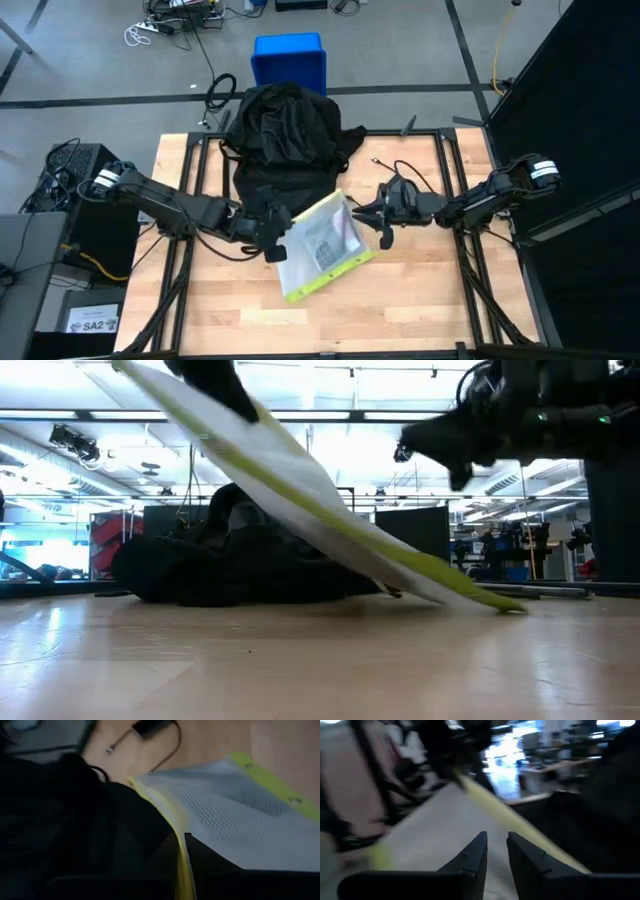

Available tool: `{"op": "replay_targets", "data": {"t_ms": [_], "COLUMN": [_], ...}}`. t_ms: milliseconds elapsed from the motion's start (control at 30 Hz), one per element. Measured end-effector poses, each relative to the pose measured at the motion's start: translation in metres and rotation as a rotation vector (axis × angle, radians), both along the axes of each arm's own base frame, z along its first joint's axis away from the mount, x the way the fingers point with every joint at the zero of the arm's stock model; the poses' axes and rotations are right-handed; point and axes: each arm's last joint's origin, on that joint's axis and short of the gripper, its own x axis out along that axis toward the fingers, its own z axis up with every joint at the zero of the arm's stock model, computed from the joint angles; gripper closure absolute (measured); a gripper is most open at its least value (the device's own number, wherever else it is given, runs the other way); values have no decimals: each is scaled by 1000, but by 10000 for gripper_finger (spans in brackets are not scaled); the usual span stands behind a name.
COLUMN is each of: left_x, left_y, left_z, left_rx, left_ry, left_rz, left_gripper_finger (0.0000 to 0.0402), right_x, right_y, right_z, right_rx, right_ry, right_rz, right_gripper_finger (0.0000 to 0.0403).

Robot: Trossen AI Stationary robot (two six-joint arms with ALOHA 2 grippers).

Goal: Unpack backpack
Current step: Open the yellow zipper pouch

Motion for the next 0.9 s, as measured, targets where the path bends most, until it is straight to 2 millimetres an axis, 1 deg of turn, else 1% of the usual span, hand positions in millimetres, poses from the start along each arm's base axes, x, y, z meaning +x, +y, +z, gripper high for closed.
{"op": "replay_targets", "data": {"t_ms": [133,200,300,400,567,667,733,900], "left_x": [-1,-2,-2,-5,-9,-9,-9,-6], "left_y": [1,2,2,3,5,5,5,5], "left_z": [17,20,20,17,14,14,15,18], "left_rx": [87,102,128,144,183,187,197,232], "left_ry": [9,15,30,69,124,127,129,100], "left_rz": [-24,-29,-37,-40,-28,-29,-40,-60], "left_gripper_finger": [402,402,402,402,402,402,402,402], "right_x": [13,19,23,22,10,2,0,15], "right_y": [-15,-27,-50,-76,-120,-140,-148,-152], "right_z": [9,11,10,9,7,2,-4,-34], "right_rx": [29,30,28,35,102,173,235,297], "right_ry": [34,71,155,223,317,355,371,442], "right_rz": [80,62,1,-12,-12,-17,25,91], "right_gripper_finger": [321,304,277,250,216,202,197,189]}}
